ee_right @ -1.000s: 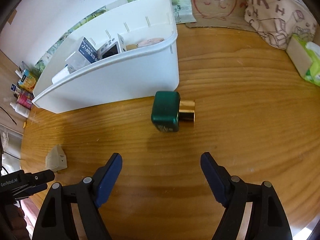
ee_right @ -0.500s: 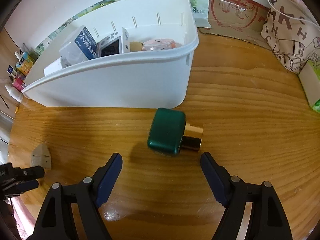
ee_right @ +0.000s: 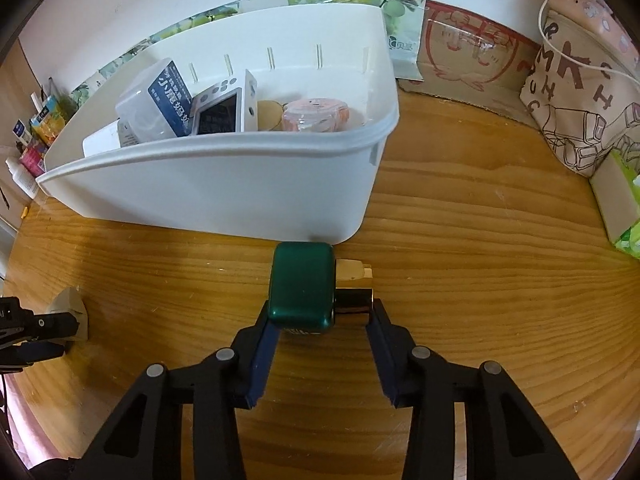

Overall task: Organize rigid objects
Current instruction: 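Grasp the green-and-gold bottle with the right tool, then lift the green bottle with the right tool while the left tool approaches the beige card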

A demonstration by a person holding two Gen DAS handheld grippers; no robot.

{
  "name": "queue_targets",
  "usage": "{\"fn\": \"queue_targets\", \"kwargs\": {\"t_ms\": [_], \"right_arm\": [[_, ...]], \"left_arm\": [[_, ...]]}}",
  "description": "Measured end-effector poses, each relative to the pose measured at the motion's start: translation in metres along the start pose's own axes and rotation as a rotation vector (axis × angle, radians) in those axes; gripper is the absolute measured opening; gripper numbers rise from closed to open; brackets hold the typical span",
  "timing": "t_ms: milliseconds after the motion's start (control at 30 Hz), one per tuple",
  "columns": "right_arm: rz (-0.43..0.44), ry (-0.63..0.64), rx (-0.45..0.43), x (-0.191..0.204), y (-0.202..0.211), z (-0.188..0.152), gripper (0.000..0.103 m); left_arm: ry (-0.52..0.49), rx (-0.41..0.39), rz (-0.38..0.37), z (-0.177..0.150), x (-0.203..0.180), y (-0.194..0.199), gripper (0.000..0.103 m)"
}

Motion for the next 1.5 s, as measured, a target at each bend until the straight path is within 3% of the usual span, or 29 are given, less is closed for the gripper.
{"fn": "queue_targets", "kwargs": {"t_ms": [367, 667, 733, 767, 933, 1133, 1267, 1367, 1400, 1500], "right_arm": [[0.035, 0.011, 0.000, 0.003, 0.007, -0.007, 0.044], [0.033, 0.028, -0.063, 0.011, 0.032, -0.008, 0.043], [0.031, 0.028, -0.079, 0.013, 0.039, -0.009, 0.043], [0.029, 0.029, -0.088, 0.014, 0.044, -0.010, 0.043], [0.025, 0.030, -0.123, 0.018, 0.060, -0.014, 0.043], [0.001, 0.034, -0.182, 0.022, 0.079, -0.016, 0.043], [-0.015, 0.041, -0.211, 0.022, 0.090, -0.018, 0.043], [-0.025, 0.051, -0.235, 0.021, 0.099, -0.018, 0.043], [-0.028, 0.058, -0.247, 0.022, 0.103, -0.017, 0.043], [-0.044, 0.089, -0.277, 0.024, 0.112, -0.015, 0.043]], "left_arm": [[0.016, -0.020, -0.045, -0.009, 0.016, 0.007, 0.064], [-0.003, -0.078, -0.115, -0.016, 0.024, 0.033, 0.063], [-0.003, -0.092, -0.160, -0.020, 0.027, 0.041, 0.037], [-0.004, -0.099, -0.184, -0.020, 0.028, 0.046, 0.017], [0.000, -0.131, -0.251, -0.025, 0.040, 0.058, 0.017], [0.037, -0.115, -0.269, -0.029, 0.061, 0.063, 0.017], [0.053, -0.108, -0.269, -0.031, 0.050, 0.066, 0.021], [0.055, -0.108, -0.258, -0.030, 0.048, 0.063, 0.028], [0.054, -0.106, -0.256, -0.029, 0.047, 0.062, 0.036], [0.062, -0.114, -0.250, -0.026, 0.046, 0.060, 0.046]]}}
Point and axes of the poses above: each gripper's, at about its wrist camera, not at the fingertips, and y roughly against the way its jaws point, x to its left, z to its top, the point moved 6 cm from there along -y, roughly the way its jaws point, and after that the axes turned 13 degrees about y, right-handed, at the moved point
